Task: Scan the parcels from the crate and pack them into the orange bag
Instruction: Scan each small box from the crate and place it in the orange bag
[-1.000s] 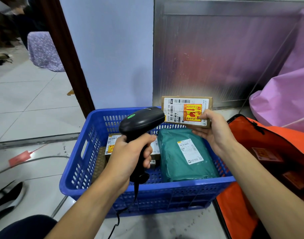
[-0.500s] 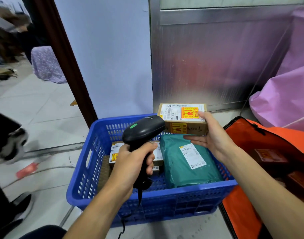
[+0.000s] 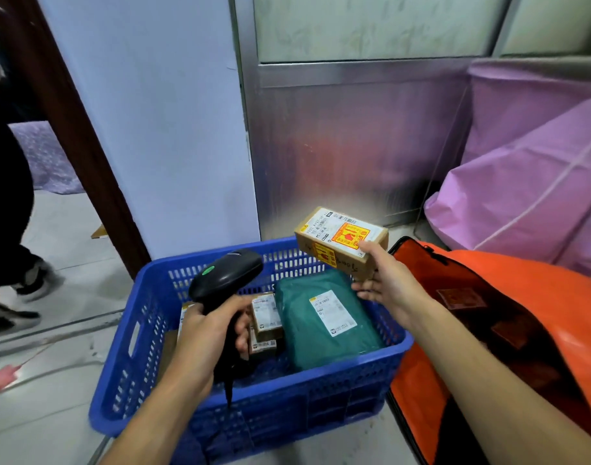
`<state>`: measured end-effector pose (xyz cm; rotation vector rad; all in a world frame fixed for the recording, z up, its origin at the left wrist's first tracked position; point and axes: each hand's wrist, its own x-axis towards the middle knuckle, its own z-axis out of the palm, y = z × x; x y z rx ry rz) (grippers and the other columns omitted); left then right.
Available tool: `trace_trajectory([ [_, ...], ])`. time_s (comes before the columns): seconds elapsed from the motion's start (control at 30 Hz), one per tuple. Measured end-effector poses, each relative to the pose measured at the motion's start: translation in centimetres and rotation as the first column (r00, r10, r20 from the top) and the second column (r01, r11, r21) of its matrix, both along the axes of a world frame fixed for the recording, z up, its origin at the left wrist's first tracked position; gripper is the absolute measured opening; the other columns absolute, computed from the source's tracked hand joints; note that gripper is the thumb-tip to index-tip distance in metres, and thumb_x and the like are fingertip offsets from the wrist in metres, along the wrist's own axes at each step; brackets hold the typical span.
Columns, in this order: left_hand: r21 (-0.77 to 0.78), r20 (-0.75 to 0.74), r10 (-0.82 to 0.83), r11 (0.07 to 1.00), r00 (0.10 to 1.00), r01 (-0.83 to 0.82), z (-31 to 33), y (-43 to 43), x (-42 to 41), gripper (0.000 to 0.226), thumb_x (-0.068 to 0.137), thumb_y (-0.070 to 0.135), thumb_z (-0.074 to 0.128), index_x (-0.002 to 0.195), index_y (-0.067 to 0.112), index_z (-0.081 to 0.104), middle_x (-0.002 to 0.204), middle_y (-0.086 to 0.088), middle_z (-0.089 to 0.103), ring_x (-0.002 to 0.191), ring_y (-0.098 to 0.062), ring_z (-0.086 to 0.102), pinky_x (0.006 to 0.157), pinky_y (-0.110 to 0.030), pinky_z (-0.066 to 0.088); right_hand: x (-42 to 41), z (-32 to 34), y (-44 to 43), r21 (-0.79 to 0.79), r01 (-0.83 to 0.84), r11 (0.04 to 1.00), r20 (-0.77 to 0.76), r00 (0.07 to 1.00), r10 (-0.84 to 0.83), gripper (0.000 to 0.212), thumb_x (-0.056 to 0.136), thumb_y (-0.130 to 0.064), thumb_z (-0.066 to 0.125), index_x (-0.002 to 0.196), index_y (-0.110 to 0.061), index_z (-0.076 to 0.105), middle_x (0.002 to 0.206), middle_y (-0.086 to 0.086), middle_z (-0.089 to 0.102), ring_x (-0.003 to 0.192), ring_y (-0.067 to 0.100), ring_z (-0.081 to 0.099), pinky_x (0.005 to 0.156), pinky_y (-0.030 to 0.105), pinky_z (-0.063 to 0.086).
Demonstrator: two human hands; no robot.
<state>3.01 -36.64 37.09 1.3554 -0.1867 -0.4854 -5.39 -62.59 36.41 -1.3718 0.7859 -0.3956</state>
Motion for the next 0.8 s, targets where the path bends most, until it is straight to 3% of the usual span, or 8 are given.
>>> trace_trajectory([
  [0.17,-0.040,0.022,-0.069,0.997,0.997,0.070,-0.5,0.6,0.0,0.020,0.093,0.012,0.066,0.079,0.006,0.054,0.056,-0.009,0.040,0.042,-0.021,0.037,0.047,-0.030,0.034,-3.3,1.3,-1.9,-0.118,0.055,0.991,-0.031,0.998,-0.059,0.038,0.093,-0.049,0.066,0.107,-0.014,0.073,0.082,0.003,0.077,0.067,0.018,0.068,0.067,0.030,0.052],
  [0.27,-0.012,0.033,-0.129,0.992,0.991,0.129,-0.6,0.3,-0.1,0.018,0.092,0.013,0.067,0.080,0.006,0.055,0.055,-0.008,0.041,0.043,-0.020,0.037,0.047,-0.030,0.034,-5.9,0.8,-2.0,-0.252,-0.009,0.968,-0.104,0.994,-0.018,0.040,0.092,-0.048,0.068,0.112,-0.014,0.071,0.080,0.001,0.078,0.063,0.016,0.068,0.071,0.034,0.052],
  [0.37,0.059,0.037,-0.165,0.985,0.986,0.163,-1.0,-0.7,-0.3,0.016,0.093,0.013,0.069,0.081,0.008,0.059,0.056,-0.007,0.045,0.044,-0.021,0.039,0.053,-0.032,0.034,-8.1,-0.5,-1.6,-0.256,-0.063,0.965,-0.178,0.984,0.016,0.067,0.081,-0.058,0.072,0.130,-0.016,0.056,0.087,0.002,0.080,0.068,0.020,0.076,0.069,0.034,0.055],
  [0.47,0.102,0.005,-0.184,0.978,0.983,0.182,-1.2,-1.7,-0.6,0.012,0.094,0.013,0.069,0.085,0.009,0.062,0.058,-0.007,0.049,0.045,-0.021,0.042,0.051,-0.031,0.036,-9.6,-0.6,-1.6,-0.246,-0.011,0.969,-0.155,0.987,-0.028,0.066,0.089,-0.046,0.070,0.145,-0.028,0.040,0.089,0.005,0.080,0.062,0.024,0.074,0.056,0.028,0.051],
  [0.57,0.083,-0.003,-0.210,0.974,0.978,0.210,-1.0,-2.6,-0.7,0.019,0.083,0.020,0.080,0.085,0.011,0.064,0.060,-0.009,0.049,0.045,-0.021,0.043,0.053,-0.033,0.035,-10.8,-0.3,-1.9,-0.250,-0.007,0.968,-0.131,0.991,-0.027,0.045,0.094,-0.044,0.065,0.134,-0.029,0.051,0.085,0.003,0.080,0.062,0.022,0.074,0.060,0.030,0.053],
  [0.67,0.093,0.021,-0.212,0.973,0.977,0.210,-0.8,-3.2,-0.7,0.039,0.060,0.035,0.085,0.085,0.012,0.065,0.059,-0.008,0.050,0.044,-0.021,0.043,0.054,-0.034,0.035,-11.2,-1.1,-2.7,-0.240,0.071,0.968,-0.112,0.989,-0.100,0.046,0.091,-0.044,0.070,0.130,-0.028,0.053,0.103,0.001,0.078,0.066,0.018,0.073,0.051,0.023,0.050],
  [0.8,0.080,0.004,-0.243,0.967,0.970,0.242,-1.3,-3.8,-0.5,0.035,0.069,0.026,0.085,0.089,0.008,0.063,0.060,-0.009,0.050,0.045,-0.022,0.042,0.048,-0.030,0.039,-11.4,-1.6,-3.2,-0.236,0.111,0.965,-0.115,0.983,-0.141,0.055,0.086,-0.040,0.079,0.129,-0.026,0.049,0.115,0.000,0.073,0.072,0.019,0.074,0.047,0.019,0.048],
])
